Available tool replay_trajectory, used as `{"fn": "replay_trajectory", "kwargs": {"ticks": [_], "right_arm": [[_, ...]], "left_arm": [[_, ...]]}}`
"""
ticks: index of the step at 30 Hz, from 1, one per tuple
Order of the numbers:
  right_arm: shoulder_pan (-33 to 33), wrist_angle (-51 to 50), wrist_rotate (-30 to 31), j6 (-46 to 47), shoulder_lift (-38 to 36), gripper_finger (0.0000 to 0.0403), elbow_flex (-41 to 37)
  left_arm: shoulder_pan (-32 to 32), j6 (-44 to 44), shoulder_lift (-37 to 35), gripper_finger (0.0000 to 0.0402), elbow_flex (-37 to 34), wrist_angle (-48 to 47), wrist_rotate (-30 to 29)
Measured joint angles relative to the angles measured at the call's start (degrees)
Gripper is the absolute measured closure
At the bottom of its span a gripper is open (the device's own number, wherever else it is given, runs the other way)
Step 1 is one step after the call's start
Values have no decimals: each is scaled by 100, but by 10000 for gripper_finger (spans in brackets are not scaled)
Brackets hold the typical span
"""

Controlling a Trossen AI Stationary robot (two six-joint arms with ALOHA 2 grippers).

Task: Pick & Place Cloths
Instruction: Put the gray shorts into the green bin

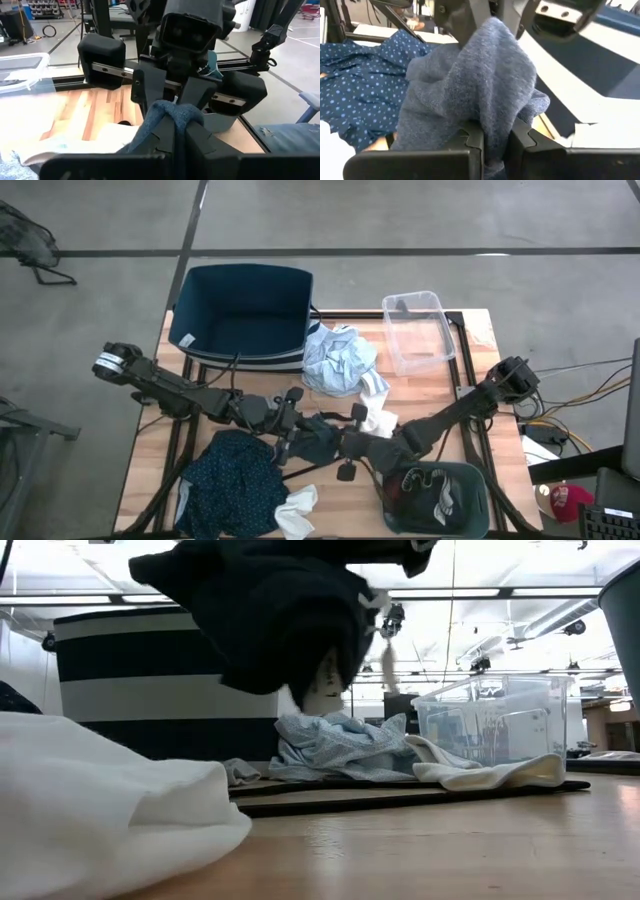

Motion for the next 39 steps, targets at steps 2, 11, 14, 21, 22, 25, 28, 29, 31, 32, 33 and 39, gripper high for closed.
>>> {"fn": "replay_trajectory", "kwargs": {"ticks": [2,11,14,21,22,25,28,29,31,32,33,39], "right_arm": [[46,-453,6,286,-112,374,84],[459,-3357,923,1991,-788,376,651],[662,-4247,765,2443,-994,376,929],[1203,-6360,-374,3284,-1390,376,1899],[1286,-6645,-474,3501,-1418,376,2025],[1530,-7516,-635,4123,-1468,376,2378],[1765,-8299,-1086,4746,-1470,376,2637],[1839,-8443,-1268,4966,-1467,376,2690],[1980,-8571,-1588,5419,-1469,376,2743],[2056,-8589,-1758,5631,-1475,376,2748],[2130,-8592,-1934,5795,-1476,376,2746],[2506,-8857,-2657,7123,-1373,371,2610]], "left_arm": [[-2,0,0,373,0,-3,-25],[-37,-442,-9,307,5,-498,-12],[-48,-467,-9,296,4,-543,-7],[-63,-515,-9,291,-81,-547,-5],[-63,-525,-9,291,-87,-560,-6],[-63,-550,-9,291,-115,-538,-5],[-63,-558,-9,291,-167,-549,-7],[-63,-560,-9,291,-178,-547,-7],[-63,-568,-9,291,-186,-565,-7],[-63,-568,-9,291,-188,-588,-7],[-63,-570,-9,291,-188,-597,-7],[-63,-575,-9,291,-188,-594,-7]]}}
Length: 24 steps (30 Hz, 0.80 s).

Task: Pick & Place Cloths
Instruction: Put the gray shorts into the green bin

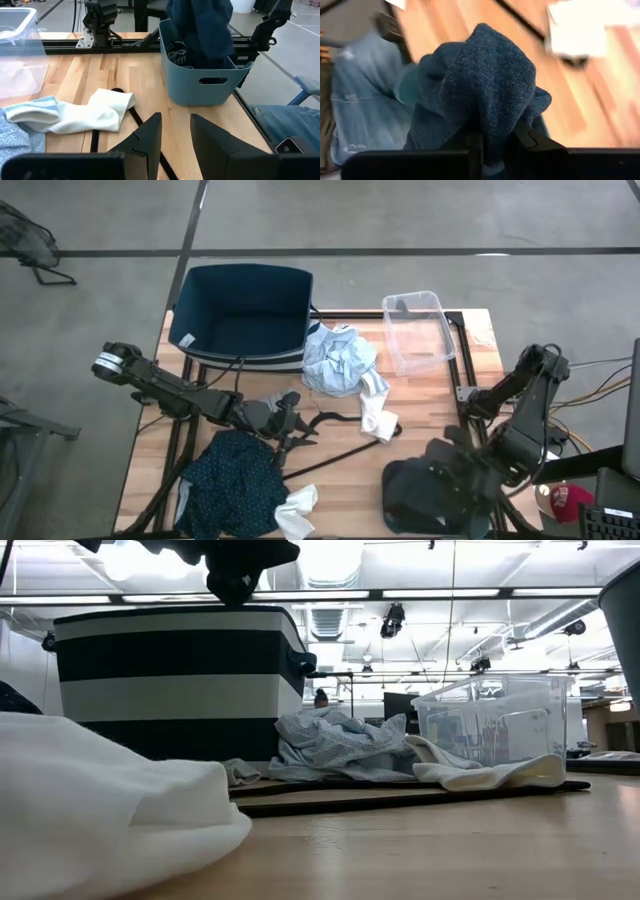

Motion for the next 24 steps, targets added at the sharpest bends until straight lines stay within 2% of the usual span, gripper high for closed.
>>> {"fn": "replay_trajectory", "kwargs": {"ticks": [4,7,11,14,19,24], "right_arm": [[207,-165,-512,1072,198,372,-102],[303,-126,-692,1466,410,373,-164],[317,-94,-732,1652,791,368,-238],[219,-94,-1063,1618,1068,356,-301],[63,-68,-1328,1614,1372,322,-322],[-81,43,-1414,1614,1370,282,-321]], "left_arm": [[0,-43,0,291,-12,3,0],[0,-61,0,291,-57,4,-2],[7,-116,0,291,-85,-5,-4],[7,-117,0,291,-85,-1,-4],[4,-130,0,291,-85,7,-31],[4,-131,0,291,-85,6,-48]]}}
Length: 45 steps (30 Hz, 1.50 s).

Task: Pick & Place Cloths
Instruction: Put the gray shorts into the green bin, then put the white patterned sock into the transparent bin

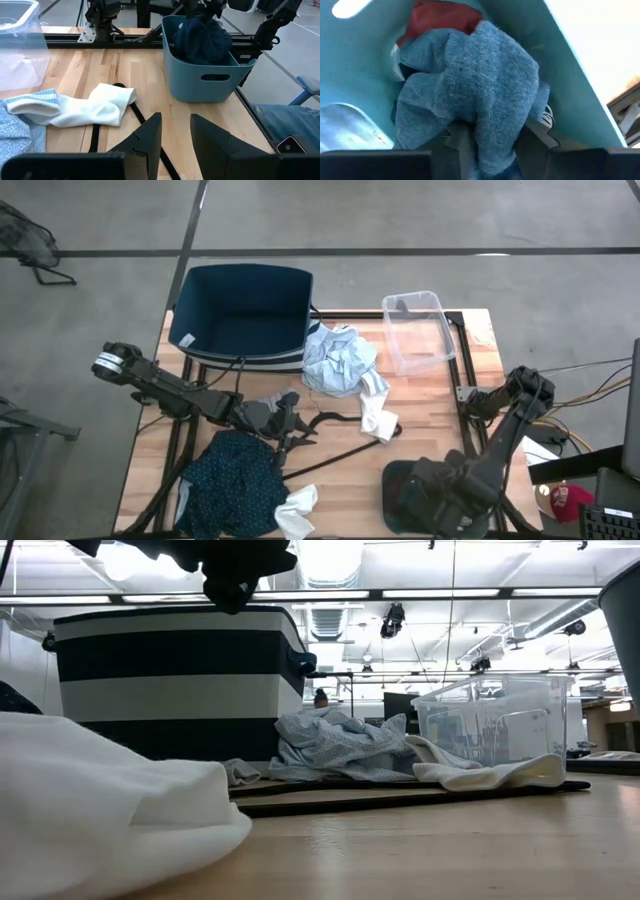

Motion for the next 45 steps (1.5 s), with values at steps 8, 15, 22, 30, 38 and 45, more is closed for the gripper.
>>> {"fn": "replay_trajectory", "kwargs": {"ticks": [8,15,22,30,38,45], "right_arm": [[-271,-25,101,-155,-26,204,185],[-364,-18,168,-773,-27,138,372],[-492,-11,910,-1565,-28,106,649],[-945,-7,2144,-2986,-28,130,691],[-1663,163,2951,-4269,-28,220,691],[-2186,211,3791,-5158,-28,376,569]], "left_arm": [[0,2,0,291,0,1,-164],[0,36,0,291,0,-11,-233],[-7,151,-78,291,0,-14,-232],[-74,226,-690,315,-545,127,-107],[-70,551,-1738,391,-1786,1112,-107],[-33,422,-2647,391,-2417,1088,-314]]}}
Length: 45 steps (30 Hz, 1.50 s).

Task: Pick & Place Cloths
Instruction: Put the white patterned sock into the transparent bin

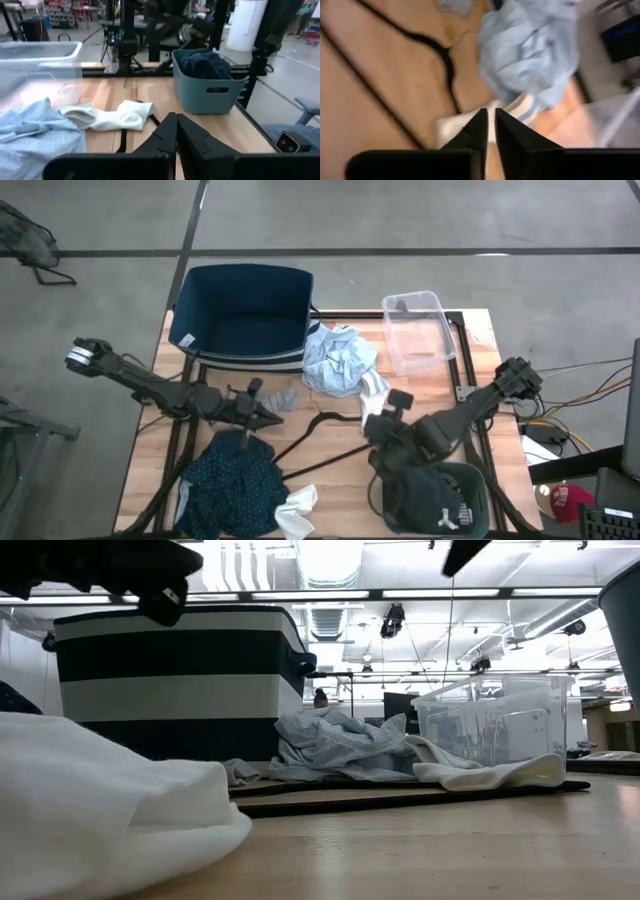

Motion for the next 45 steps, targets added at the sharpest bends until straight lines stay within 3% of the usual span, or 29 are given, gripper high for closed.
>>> {"fn": "replay_trajectory", "kwargs": {"ticks": [6,16,28,31,36,45], "right_arm": [[-305,1040,105,-896,-24,394,-346],[-447,4406,-765,-2870,-659,395,-1715],[-598,6480,-1026,-3146,-2297,395,-3857],[-716,7100,-1597,-3348,-2614,395,-4311],[-956,8022,-2260,-3431,-2857,395,-4933],[-1064,8631,-2333,-3858,-3167,395,-5485]], "left_arm": [[2,64,-716,396,-310,-313,-9],[7,334,-1510,393,-613,-649,2],[7,349,-2697,390,-1314,-1050,143],[7,340,-2976,394,-1430,-1053,146],[7,321,-3340,394,-1534,-1387,164],[7,240,-3855,391,-1797,-1524,209]]}}
